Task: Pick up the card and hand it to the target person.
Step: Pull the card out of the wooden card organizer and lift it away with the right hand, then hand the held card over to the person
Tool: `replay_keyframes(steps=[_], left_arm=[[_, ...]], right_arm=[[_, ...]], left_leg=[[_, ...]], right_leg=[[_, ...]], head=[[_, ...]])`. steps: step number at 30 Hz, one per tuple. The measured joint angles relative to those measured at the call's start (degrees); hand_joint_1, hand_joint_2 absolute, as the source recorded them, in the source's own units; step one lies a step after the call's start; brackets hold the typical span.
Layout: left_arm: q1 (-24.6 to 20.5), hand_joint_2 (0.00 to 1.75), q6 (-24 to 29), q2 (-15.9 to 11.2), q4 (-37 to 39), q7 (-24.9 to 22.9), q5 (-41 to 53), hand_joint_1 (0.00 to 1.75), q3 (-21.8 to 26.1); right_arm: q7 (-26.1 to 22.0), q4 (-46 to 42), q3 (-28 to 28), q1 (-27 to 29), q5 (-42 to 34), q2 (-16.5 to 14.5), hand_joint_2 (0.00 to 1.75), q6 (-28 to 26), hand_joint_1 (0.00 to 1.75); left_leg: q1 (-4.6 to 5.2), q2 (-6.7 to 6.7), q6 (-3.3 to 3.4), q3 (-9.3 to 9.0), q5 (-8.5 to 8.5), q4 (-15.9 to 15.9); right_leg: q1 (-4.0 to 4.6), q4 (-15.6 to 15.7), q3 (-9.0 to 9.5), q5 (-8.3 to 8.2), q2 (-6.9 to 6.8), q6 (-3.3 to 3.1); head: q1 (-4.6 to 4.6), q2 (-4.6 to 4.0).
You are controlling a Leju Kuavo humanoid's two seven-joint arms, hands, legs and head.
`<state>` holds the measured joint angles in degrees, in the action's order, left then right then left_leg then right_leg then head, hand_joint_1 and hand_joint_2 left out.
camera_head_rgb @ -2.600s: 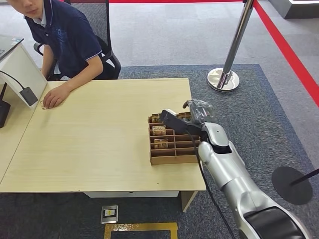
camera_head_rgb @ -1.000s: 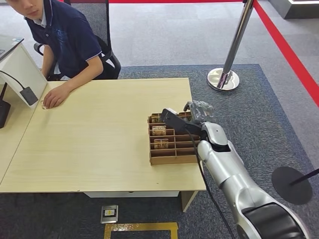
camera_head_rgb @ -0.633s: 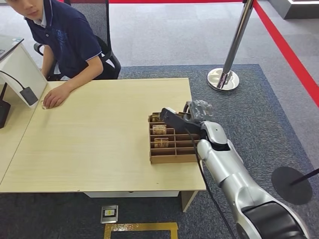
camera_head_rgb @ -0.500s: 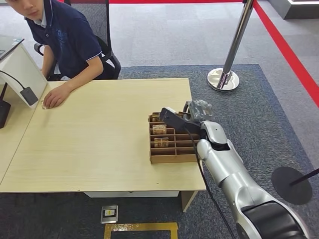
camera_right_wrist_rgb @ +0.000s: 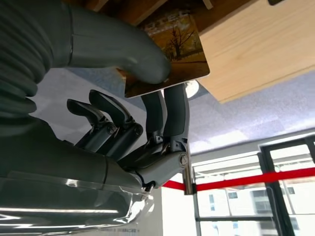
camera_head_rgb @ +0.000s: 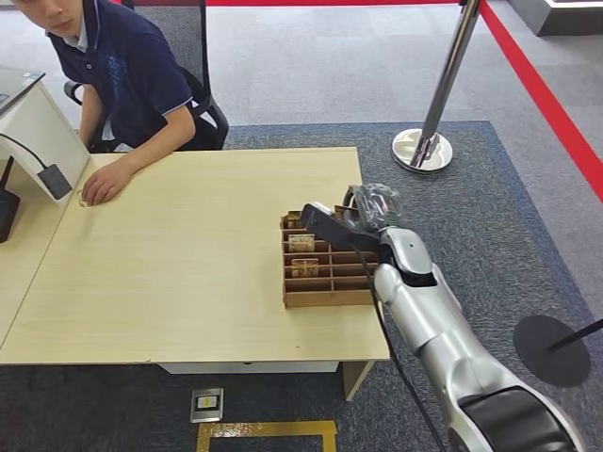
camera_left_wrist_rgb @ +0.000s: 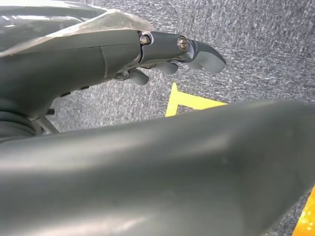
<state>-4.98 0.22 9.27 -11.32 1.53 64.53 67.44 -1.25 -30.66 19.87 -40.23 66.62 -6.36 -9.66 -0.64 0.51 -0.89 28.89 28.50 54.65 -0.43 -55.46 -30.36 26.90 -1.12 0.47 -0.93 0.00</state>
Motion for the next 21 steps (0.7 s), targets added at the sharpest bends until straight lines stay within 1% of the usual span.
replay_keyframes(steps=[3,7,10,12,16,21], left_arm=[[0.04,0.00,0.16,0.02,0.01,0.01,-0.17,0.00,0.28],[0.07,0.00,0.18,0.02,0.02,0.51,0.05,0.00,0.55],[0.07,0.00,-0.05,0.01,0.02,1.42,0.55,0.00,0.60],[0.06,0.00,-0.32,0.00,0.02,1.92,0.96,0.00,0.60],[0.01,0.00,-0.84,0.01,0.02,2.47,1.92,0.00,0.57],[-0.19,0.00,-0.93,0.03,0.02,2.29,2.18,0.00,0.54]], right_arm=[[-0.30,-7.69,0.21,2.73,-0.26,0.69,1.75,2.37,1.75],[0.31,-20.07,1.29,6.30,-0.86,1.89,1.75,6.43,1.75],[-0.27,-28.27,2.90,7.65,-2.12,2.63,1.75,7.68,1.75],[-0.75,-31.79,4.02,7.72,-2.76,2.78,1.75,7.96,1.75],[-1.52,-34.27,6.09,5.87,-4.36,2.01,1.75,7.78,1.75],[-3.52,-29.80,8.44,0.20,-5.69,-1.16,1.75,6.05,1.75]], left_leg=[[0.00,0.00,0.00,0.02,0.01,0.00],[0.00,0.00,0.00,0.06,0.01,0.00],[0.00,0.00,0.00,0.07,0.01,0.00],[0.00,0.00,0.00,0.07,0.01,0.00],[0.00,0.01,-0.01,0.08,-0.01,-0.01],[-0.01,0.03,-0.06,0.05,-0.05,0.00]], right_leg=[[0.00,0.00,-0.02,0.00,0.00,0.00],[0.00,0.00,-0.06,0.00,0.00,0.00],[0.00,0.00,-0.08,0.00,0.00,0.00],[0.00,-0.01,-0.08,0.00,0.00,0.00],[0.00,-0.06,-0.08,-0.01,0.00,-0.02],[0.00,-0.09,-0.08,-0.02,0.00,-0.03]], head=[[0.00,0.00],[-0.01,0.00],[0.00,0.00],[0.00,0.00],[-0.01,0.00],[0.00,0.00]])
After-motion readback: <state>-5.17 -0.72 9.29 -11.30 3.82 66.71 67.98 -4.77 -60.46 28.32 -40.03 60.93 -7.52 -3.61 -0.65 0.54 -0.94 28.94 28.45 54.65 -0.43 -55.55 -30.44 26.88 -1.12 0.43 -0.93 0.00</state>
